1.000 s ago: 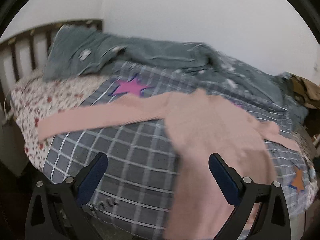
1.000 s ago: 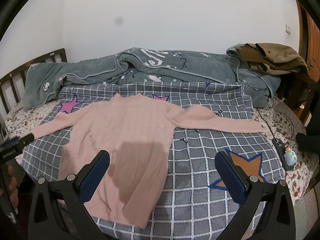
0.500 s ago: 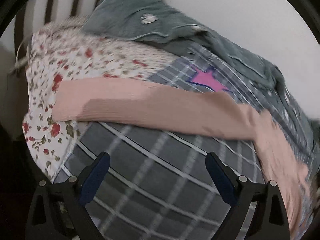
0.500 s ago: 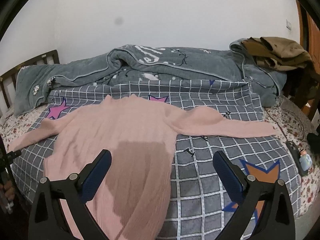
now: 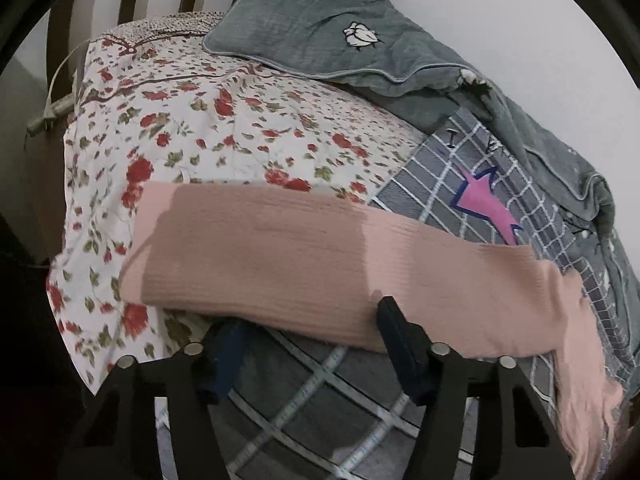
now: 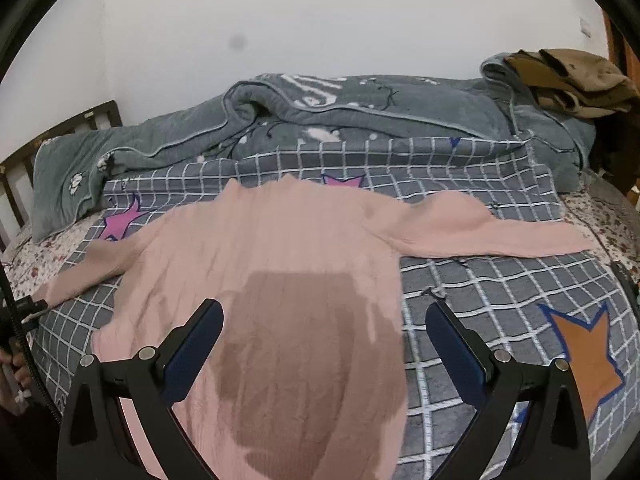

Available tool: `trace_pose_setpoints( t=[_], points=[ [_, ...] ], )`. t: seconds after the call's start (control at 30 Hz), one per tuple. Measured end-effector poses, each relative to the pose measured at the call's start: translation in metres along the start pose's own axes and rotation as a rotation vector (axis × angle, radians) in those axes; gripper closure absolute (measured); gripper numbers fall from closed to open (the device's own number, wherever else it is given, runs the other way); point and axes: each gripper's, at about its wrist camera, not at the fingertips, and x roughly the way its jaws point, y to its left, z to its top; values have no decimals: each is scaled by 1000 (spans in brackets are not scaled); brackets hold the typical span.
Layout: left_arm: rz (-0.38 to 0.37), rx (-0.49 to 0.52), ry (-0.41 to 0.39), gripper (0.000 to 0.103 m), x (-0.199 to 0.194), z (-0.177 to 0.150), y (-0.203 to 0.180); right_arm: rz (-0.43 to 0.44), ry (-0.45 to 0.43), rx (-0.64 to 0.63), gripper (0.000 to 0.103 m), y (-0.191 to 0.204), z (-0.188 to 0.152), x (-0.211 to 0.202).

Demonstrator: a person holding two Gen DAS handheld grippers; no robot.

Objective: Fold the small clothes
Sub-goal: 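Move the left tool to the sweater sleeve and grasp its cuff, then carry the sleeve across the sweater body with the left tool and release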

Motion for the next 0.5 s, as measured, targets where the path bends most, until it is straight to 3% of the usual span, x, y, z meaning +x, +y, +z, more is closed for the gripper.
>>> trace_pose_setpoints(
  t=[0.07,0.17,0.2,0.23,0.4,0.5],
  points=[
    [10,-9,-4,53,0,4,3,46,-7,23,3,1,5,0],
    [61,-7,-15,76,-4,10,3,68,-32,10,3,4,14,0],
    [72,-4,-17,91,-5,13,1,66,-40,-5,3,6,16,0],
    [81,4,-17,94,-7,15,-1,62,-45,-17,3,7,17,0],
    [148,127,-62,96,-22,26,-41,57,-54,-70,3,7,19,4],
    [128,183,-97,96,-37,33,-77,94,-61,-65,3,1,19,4]
  ],
)
